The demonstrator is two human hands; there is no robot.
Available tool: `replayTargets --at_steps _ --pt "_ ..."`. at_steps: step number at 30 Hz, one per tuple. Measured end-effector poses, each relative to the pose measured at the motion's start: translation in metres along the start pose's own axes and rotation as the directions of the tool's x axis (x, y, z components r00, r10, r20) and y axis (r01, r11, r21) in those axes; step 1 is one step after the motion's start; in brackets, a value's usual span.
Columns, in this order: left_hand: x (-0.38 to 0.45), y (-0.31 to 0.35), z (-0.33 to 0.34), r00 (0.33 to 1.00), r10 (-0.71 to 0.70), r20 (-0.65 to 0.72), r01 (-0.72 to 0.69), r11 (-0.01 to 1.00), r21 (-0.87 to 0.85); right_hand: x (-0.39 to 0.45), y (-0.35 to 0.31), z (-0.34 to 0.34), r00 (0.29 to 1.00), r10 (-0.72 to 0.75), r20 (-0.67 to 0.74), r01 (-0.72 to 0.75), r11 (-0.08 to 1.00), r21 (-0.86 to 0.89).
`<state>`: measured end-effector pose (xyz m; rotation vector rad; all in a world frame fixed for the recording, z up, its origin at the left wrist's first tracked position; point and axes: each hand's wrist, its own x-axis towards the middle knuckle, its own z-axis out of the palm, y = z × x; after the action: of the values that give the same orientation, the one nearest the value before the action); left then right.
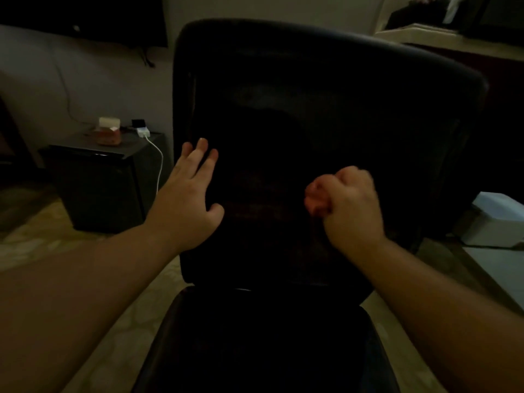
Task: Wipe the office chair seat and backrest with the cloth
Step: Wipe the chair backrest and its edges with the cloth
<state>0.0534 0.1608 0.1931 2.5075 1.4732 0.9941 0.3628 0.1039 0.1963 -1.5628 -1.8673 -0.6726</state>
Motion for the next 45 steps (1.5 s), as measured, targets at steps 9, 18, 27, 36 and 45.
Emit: replayTargets --at_steps 9,18,27,36,45 --pt "-0.001 -0.008 0.002 0.999 0.008 0.031 -0.006 0.998 -0.067 0.014 0.013 -0.006 0.953 0.26 -0.157 -0.271 0.961 -0.055" --pt "-0.036 -0.014 0.02 0.988 -0.14 -0.057 0.111 0.927 -0.359 0.024 0.004 -0.004 0.95 0.268 -0.159 -0.277 0.96 -0.039" --pt "-0.05 -0.016 0.035 0.913 -0.403 0.067 0.342 0.664 -0.665 0.019 -0.026 0.015 0.991 0.126 -0.048 -0.128 0.991 -0.034" --pt "-0.057 -0.018 0.031 0.903 -0.389 0.184 0.399 0.597 -0.696 0.009 -0.059 0.039 0.937 -0.268 0.223 0.285 0.957 -0.05" --pt "-0.061 -0.027 0.038 0.89 -0.398 0.222 0.429 0.568 -0.702 0.03 -0.114 0.061 0.882 -0.444 0.155 0.445 0.895 0.031"
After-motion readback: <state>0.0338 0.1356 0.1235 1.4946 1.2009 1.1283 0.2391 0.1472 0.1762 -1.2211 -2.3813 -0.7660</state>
